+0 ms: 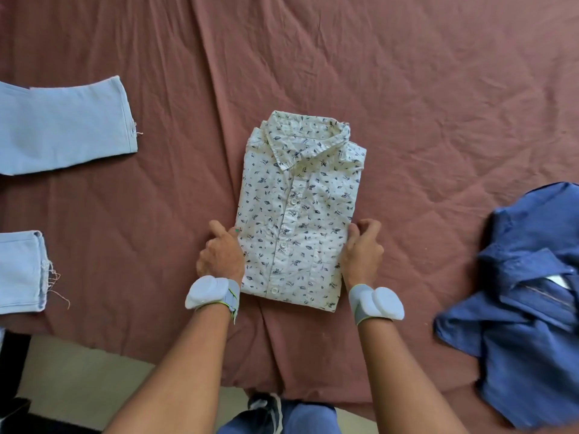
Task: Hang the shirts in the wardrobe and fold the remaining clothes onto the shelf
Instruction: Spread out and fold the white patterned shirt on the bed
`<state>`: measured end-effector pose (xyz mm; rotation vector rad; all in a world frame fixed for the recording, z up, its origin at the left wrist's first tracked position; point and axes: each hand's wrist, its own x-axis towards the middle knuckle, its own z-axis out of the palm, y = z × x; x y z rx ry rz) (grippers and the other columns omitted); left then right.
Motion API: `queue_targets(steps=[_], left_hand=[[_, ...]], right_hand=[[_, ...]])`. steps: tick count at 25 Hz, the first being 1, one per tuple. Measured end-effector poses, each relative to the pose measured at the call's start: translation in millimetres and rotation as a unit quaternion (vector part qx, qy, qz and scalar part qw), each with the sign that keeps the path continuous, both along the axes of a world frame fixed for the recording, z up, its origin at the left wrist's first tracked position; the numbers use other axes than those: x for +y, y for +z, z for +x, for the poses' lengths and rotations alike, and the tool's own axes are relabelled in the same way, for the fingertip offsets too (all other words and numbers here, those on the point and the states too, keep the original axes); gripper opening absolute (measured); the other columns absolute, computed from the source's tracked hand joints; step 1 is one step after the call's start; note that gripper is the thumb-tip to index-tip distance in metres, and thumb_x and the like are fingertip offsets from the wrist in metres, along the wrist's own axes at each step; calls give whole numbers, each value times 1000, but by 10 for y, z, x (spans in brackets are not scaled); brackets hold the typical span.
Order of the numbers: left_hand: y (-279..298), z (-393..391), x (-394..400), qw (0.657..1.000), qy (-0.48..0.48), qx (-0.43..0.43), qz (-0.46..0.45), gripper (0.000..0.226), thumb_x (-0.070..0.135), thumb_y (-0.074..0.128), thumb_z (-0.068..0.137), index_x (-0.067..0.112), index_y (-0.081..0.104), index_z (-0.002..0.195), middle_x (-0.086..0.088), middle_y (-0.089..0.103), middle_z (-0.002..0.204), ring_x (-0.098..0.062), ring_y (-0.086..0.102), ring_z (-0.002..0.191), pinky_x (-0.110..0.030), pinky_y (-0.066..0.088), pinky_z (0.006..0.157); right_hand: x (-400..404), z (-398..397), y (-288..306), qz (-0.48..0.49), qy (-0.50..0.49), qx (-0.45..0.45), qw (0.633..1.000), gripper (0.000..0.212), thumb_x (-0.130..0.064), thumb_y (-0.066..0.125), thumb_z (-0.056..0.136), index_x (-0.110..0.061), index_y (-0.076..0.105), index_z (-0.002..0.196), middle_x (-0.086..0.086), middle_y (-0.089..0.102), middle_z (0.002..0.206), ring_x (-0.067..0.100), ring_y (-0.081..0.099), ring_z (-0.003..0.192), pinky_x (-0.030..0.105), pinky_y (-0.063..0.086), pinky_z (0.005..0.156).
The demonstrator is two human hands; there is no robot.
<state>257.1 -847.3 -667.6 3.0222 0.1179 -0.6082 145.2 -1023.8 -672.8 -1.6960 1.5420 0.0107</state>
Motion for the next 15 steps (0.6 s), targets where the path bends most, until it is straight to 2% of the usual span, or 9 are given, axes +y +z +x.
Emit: queue_targets(steps=[1, 3, 5, 7, 8, 10, 12, 15], left_hand=[[38, 13, -51, 999, -23, -44, 6, 32, 37, 42, 100, 9, 42, 116, -23, 64, 102, -42, 63, 87, -43, 43, 67], [74, 9, -208, 977, -161, -137, -32, 40, 39, 53, 92, 14, 50, 123, -18, 57, 119, -38, 59, 98, -43, 46, 75], [32, -40, -361, 917, -372, -113, -88, 59, 50, 48, 91, 16, 43, 140, -13, 37, 148, -34, 43, 131, -46, 43, 96], [-95, -39, -423, 867, -491, -43, -75, 80, 64, 34, 91, 18, 17, 153, -2, 6, 162, -28, 10, 149, -54, 26, 113], [-164, -20, -395, 859, -507, -17, -61, 87, 71, 28, 88, 20, 7, 155, 2, -4, 162, -26, -1, 149, -58, 18, 114], [-286, 10, -294, 858, -514, -3, -30, 93, 80, 23, 83, 24, -1, 154, 2, -9, 162, -28, -8, 149, -65, 9, 113], [-293, -8, -212, 861, -509, -1, -15, 95, 83, 19, 80, 28, -2, 154, -1, -10, 162, -30, -8, 148, -69, 4, 110], [-244, -79, -207, 879, -477, -7, -9, 91, 80, 19, 83, 29, -7, 153, -1, -15, 161, -28, -11, 148, -70, -2, 109]], right_hand=[[-37, 48, 13, -52, -8, -9, 999, 23, -22, 45, 100, -9, 48, 119, 15, 62, 99, 37, 55, 96, 37, 39, 79], [-57, 197, 39, -170, 75, -53, 981, 34, -18, 49, 98, -1, 50, 128, 22, 54, 123, 37, 47, 115, 35, 36, 95], [-67, 381, -9, -213, 265, -54, 939, 49, -29, 44, 101, -3, 39, 142, 20, 36, 148, 33, 32, 138, 36, 27, 111], [-189, 519, -143, -208, 433, 14, 877, 61, -46, 30, 102, -17, 16, 154, 7, 9, 162, 27, 6, 150, 44, 9, 119], [-304, 554, -229, -205, 477, 53, 853, 65, -54, 23, 100, -23, 6, 155, 1, -1, 163, 24, -4, 150, 49, 2, 120], [-587, 615, -351, -181, 513, 106, 833, 72, -64, 18, 96, -28, -4, 154, -8, -9, 162, 17, -14, 149, 55, -7, 118], [-695, 650, -341, -156, 504, 99, 844, 75, -66, 19, 95, -28, -7, 154, -11, -11, 161, 14, -15, 148, 57, -11, 116], [-369, 602, -219, -205, 417, 59, 883, 73, -58, 24, 99, -20, -4, 155, -4, -12, 162, 20, -14, 149, 52, -8, 116]])
